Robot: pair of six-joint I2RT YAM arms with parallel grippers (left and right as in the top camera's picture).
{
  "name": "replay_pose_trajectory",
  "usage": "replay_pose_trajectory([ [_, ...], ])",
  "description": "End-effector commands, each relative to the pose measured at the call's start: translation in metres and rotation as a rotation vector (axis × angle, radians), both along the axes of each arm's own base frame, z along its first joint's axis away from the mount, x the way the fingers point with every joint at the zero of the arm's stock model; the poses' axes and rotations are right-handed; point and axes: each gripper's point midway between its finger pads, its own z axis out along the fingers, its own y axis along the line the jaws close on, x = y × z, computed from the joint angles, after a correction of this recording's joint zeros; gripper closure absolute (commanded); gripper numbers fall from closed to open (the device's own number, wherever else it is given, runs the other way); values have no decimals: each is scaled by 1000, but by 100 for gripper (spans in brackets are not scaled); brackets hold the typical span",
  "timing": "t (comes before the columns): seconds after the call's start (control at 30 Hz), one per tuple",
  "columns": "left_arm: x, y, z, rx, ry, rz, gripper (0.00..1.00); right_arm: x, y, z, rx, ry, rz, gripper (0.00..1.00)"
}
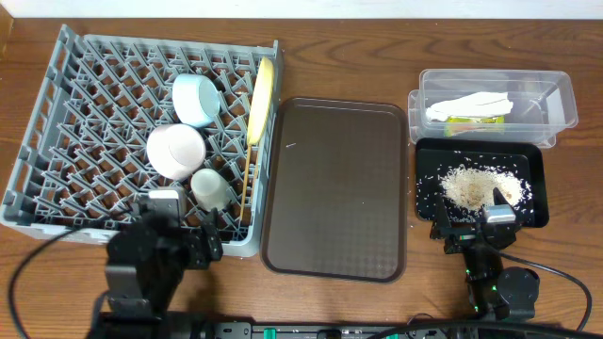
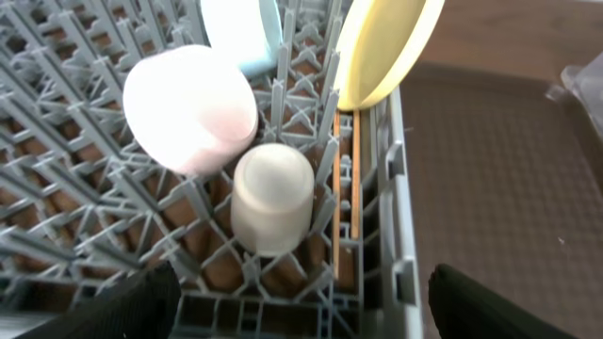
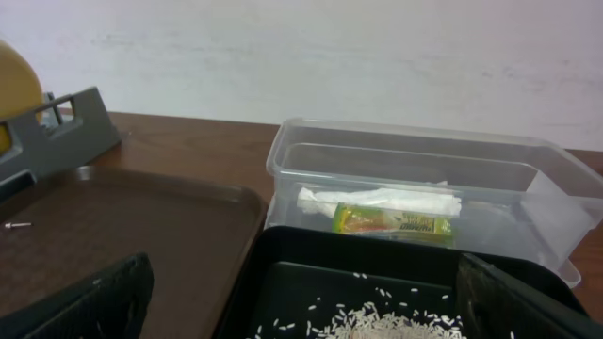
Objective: Sort waste into correct bins and load items into the dishwasher
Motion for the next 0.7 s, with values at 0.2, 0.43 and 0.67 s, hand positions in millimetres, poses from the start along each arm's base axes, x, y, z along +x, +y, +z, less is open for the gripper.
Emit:
replay_pose_trajectory([
  [0.2, 18, 2, -45, 6, -182, 11, 13, 0, 0, 0, -12, -1, -1, 1],
  [0.43, 34, 3, -52, 0, -346, 19, 13, 0, 0, 0, -12, -1, -1, 1],
  [0.67, 42, 8, -46, 7, -483, 52, 13, 0, 0, 0, -12, -1, -1, 2],
])
